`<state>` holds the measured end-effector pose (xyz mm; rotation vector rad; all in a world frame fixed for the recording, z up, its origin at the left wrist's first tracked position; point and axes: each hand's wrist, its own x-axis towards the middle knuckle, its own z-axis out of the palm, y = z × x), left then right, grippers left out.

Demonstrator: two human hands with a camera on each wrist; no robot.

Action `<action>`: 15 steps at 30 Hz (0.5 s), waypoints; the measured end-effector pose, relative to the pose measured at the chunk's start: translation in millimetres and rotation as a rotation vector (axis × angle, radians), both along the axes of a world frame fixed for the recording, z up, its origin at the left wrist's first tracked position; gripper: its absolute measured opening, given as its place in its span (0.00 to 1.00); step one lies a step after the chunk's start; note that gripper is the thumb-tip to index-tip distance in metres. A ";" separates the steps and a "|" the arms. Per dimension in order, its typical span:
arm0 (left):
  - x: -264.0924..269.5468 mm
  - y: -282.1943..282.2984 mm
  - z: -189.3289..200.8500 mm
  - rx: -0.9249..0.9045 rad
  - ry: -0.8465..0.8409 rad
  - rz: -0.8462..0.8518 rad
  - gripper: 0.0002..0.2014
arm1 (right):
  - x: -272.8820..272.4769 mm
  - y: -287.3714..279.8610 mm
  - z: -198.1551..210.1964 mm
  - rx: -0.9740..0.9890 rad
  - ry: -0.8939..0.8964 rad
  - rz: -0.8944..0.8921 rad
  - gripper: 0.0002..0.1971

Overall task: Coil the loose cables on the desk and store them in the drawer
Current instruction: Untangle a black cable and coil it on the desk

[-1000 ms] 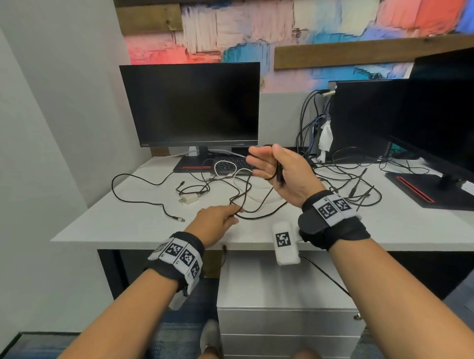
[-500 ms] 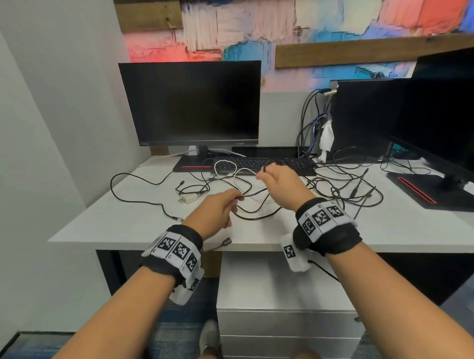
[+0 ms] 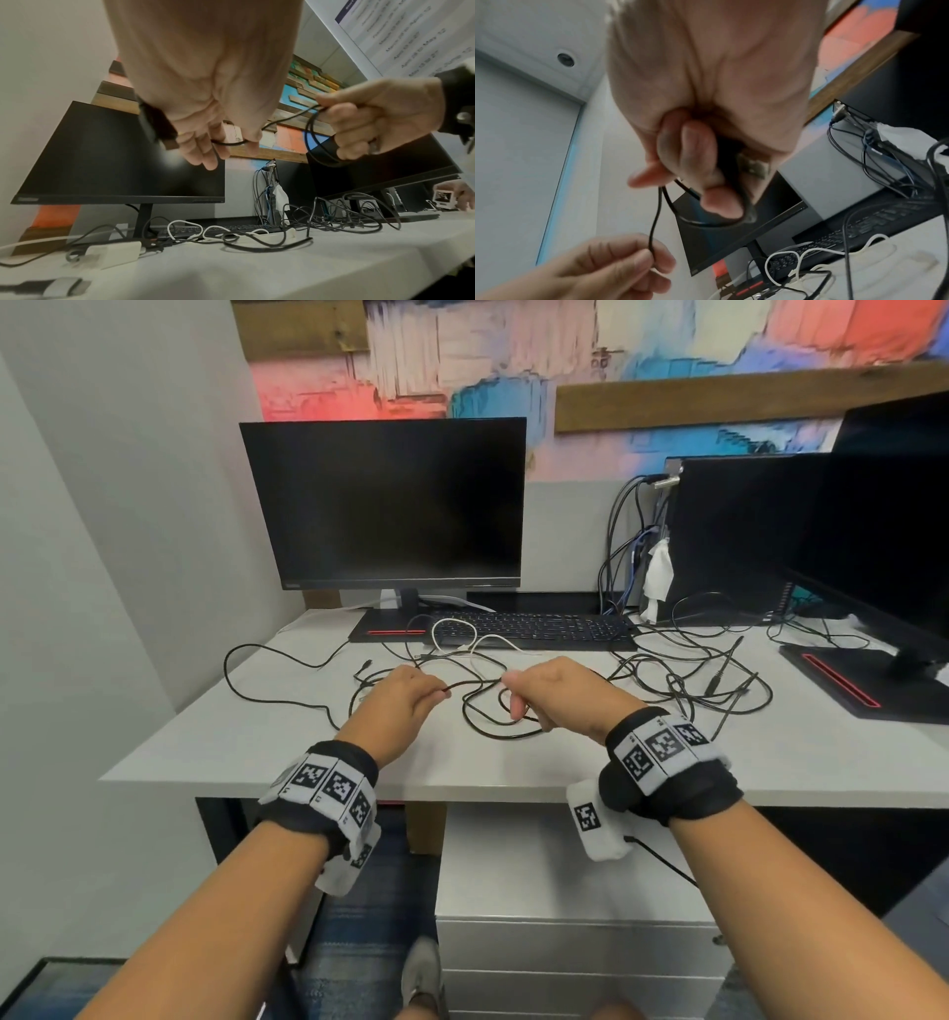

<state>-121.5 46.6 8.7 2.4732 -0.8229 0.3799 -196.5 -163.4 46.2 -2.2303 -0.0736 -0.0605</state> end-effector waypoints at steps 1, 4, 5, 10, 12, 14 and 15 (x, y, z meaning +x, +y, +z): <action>0.3 -1.5 -1.6 0.007 -0.002 -0.004 0.14 | 0.5 1.6 1.6 0.070 -0.029 -0.004 0.23; -0.3 -7.9 -9.1 0.014 -0.001 -0.023 0.14 | 1.4 6.8 7.3 0.304 -0.079 0.000 0.22; -0.1 -9.6 -11.9 0.011 0.011 -0.023 0.14 | 1.3 8.4 9.5 0.423 -0.079 0.022 0.21; -4.8 -13.6 -23.1 0.097 0.180 -0.024 0.15 | 2.8 8.2 17.9 0.831 -0.128 0.050 0.20; -10.6 -16.8 -22.9 0.107 0.203 -0.079 0.14 | 2.6 8.4 20.3 0.918 -0.142 0.039 0.20; -16.3 -20.4 -20.7 0.127 0.211 -0.134 0.14 | 3.4 9.4 18.7 0.988 -0.170 0.052 0.19; -18.1 -21.3 -19.9 0.140 0.224 -0.157 0.14 | 5.1 9.5 16.8 1.026 -0.192 0.059 0.18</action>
